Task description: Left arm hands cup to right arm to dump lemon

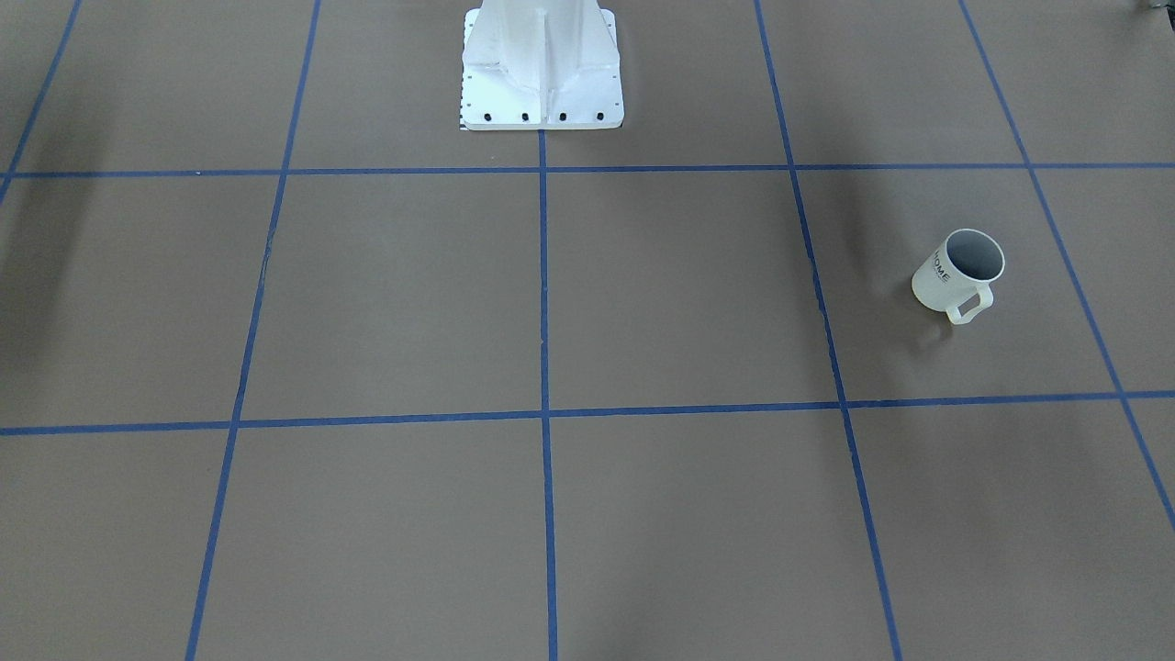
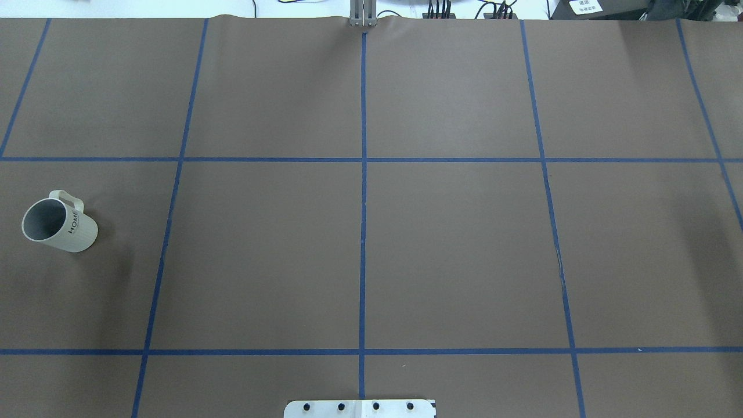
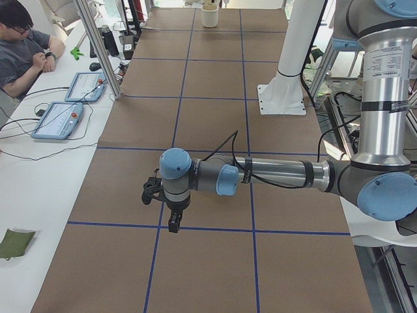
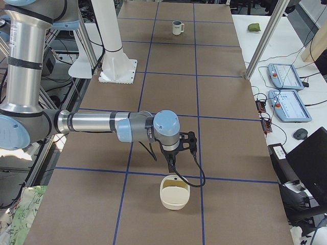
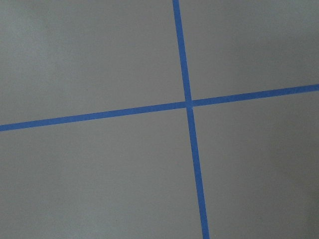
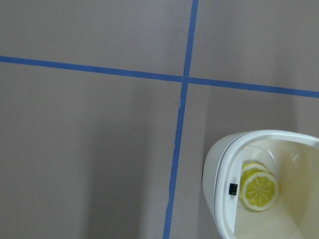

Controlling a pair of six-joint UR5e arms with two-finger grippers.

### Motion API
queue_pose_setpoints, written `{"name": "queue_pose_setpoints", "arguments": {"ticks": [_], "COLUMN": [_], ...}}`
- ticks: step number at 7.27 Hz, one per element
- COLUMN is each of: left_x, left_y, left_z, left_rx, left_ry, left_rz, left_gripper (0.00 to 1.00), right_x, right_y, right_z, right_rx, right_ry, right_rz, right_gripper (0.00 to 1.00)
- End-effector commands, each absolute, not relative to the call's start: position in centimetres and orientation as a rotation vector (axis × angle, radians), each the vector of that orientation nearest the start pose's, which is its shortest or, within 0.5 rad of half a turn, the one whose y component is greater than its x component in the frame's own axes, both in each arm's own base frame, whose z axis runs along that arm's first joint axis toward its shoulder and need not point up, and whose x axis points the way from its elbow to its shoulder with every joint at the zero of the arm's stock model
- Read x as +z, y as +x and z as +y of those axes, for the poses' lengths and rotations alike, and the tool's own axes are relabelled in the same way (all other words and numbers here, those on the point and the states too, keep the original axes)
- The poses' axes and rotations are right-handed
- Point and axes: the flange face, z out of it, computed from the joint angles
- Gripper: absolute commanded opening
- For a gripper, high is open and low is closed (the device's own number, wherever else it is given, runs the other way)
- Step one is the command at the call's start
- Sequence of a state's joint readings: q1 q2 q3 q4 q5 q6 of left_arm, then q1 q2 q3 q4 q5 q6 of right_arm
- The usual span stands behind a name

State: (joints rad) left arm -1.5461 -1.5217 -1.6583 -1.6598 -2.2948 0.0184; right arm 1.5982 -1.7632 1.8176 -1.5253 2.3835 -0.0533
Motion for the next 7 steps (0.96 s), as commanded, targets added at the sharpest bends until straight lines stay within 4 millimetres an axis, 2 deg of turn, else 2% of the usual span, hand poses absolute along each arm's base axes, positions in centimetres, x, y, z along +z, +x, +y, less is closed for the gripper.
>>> {"name": "queue_pose_setpoints", "arguments": {"ticks": [1,7], "left_x": [63.55,63.72], "left_y": [-5.56,-5.49], "left_z": [-47.88,-47.86], "left_rx": [0.085,0.085], "left_ry": [0.115,0.110], "left_rz": [0.724,0.724], "left_gripper": [1.00,1.00], "right_x": [61.68,61.67], "right_y": [6.98,7.01], "right_z": [-41.27,-41.41], "right_rx": [-0.058,-0.060], "right_ry": [0.097,0.096], "right_rz": [-0.810,-0.797], "right_gripper": [1.00,1.00]}}
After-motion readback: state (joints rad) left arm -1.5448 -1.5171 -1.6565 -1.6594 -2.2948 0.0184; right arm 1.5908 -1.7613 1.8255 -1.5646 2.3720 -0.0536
